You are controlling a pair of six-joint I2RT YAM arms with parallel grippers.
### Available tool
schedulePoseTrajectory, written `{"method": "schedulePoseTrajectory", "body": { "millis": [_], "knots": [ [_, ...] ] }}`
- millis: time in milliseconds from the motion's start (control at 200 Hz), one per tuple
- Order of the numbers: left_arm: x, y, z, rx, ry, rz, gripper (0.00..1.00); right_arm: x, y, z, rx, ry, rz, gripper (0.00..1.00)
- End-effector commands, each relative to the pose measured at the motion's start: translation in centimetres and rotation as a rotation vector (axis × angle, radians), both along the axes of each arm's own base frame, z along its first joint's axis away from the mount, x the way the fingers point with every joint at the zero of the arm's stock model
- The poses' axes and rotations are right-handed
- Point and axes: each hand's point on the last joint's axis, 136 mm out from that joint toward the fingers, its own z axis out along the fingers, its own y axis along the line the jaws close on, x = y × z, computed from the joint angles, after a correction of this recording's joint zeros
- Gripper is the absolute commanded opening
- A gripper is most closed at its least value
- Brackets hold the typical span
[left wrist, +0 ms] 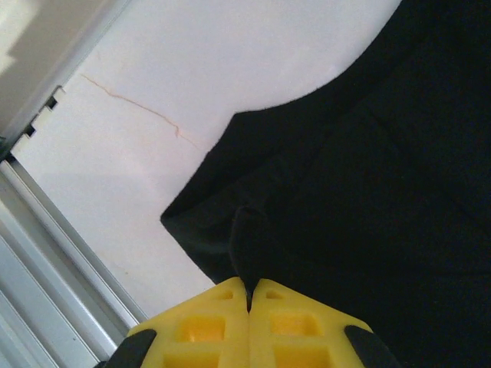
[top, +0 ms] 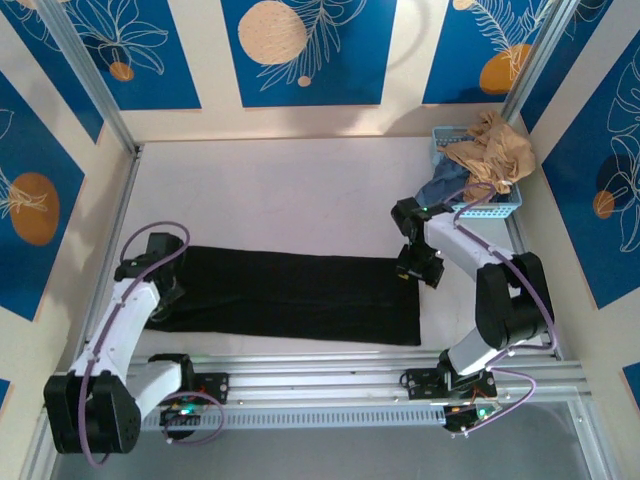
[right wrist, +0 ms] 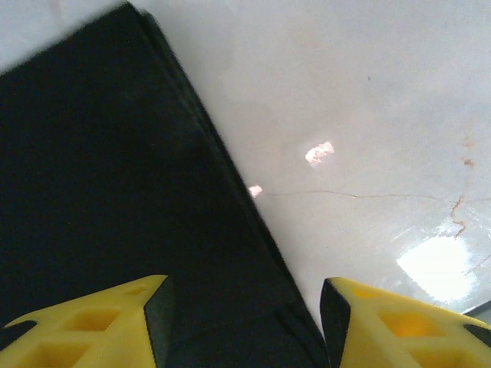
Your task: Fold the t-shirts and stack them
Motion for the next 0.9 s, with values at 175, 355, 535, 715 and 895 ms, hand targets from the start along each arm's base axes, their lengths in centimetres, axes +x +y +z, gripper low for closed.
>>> {"method": "schedulePoseTrajectory", "body": {
  "millis": [175,355,535,715,895],
  "knots": [
    [0.8,0.1,-1.8,-0.004,0.054,0.013,0.00,1.5,1.7,3.1,-0.003,-0.105,0.085,0.56],
    [1.6,0.2,-2.7,-0.005,0.111,0.015,0.00,1.5,1.9,3.0,-0.004,-0.104,0.088,0.56],
    [2.1,0.2,-4.5,-0.042,0.220,0.085,0.00,1.4,2.0,3.0,0.004,-0.103,0.086,0.56],
    [1.9,1.2,-5.9,-0.079,0.257,0.217,0.02,1.2,1.9,3.0,0.004,-0.101,0.081,0.56],
    [2.2,2.7,-6.1,-0.110,0.248,0.319,0.45,1.3,1.9,3.0,0.027,-0.100,0.083,0.56]
  ]
}}
